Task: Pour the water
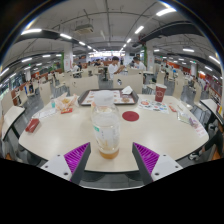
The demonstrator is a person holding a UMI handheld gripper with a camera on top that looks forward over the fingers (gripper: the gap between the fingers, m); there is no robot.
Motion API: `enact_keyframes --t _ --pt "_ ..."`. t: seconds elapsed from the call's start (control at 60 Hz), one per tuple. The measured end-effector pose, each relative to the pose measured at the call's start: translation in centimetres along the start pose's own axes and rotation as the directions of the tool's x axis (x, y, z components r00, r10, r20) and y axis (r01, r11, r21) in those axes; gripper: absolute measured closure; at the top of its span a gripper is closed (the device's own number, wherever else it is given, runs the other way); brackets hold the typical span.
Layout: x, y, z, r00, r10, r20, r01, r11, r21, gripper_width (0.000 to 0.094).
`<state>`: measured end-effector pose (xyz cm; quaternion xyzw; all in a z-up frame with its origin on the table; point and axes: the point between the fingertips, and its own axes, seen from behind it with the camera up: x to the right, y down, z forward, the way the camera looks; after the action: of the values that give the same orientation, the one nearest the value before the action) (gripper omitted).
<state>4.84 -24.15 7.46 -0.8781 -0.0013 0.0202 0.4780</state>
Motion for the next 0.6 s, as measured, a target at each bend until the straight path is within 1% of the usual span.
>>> enact_keyframes --t 0.15,0.2,0.267,0.333,0.367,0.4,0.467,0.5,0.517,0.6 --pt "-1.1 -1.8 4.6 0.999 0.013 -0.039 -0.011 0.998 0.059 0.0095" --pt "-1.1 -2.1 5.9 0.999 0.013 -0.051 -0.009 0.997 0.072 0.0115" --pt "-0.9 -2.2 7.1 0.998 0.013 -0.066 -0.007 0.996 0.088 0.0195" --pt "-1.0 -2.4 8.2 0.998 0.014 -0.062 -0.007 0.995 0.1 0.0386" --pt "-0.9 -2.8 8.4 0.998 0.015 -0.066 -0.007 0.993 0.115 0.0391" --pt "-0.8 -2.9 8.4 0.998 0.013 -0.066 -0.005 0.993 0.116 0.0416" --pt "-0.7 -2.8 8.5 0.997 0.023 -0.074 -0.015 0.994 0.107 0.047" --pt "-0.6 -2.9 8.3 0.996 0.023 -0.085 -0.015 0.995 0.101 0.0474" --pt "-0.6 -3.1 8.2 0.996 0.019 -0.088 -0.01 0.995 0.099 0.0506" --pt "0.2 -5.2 7.3 0.991 -0.022 -0.133 0.035 0.995 0.098 0.0509"
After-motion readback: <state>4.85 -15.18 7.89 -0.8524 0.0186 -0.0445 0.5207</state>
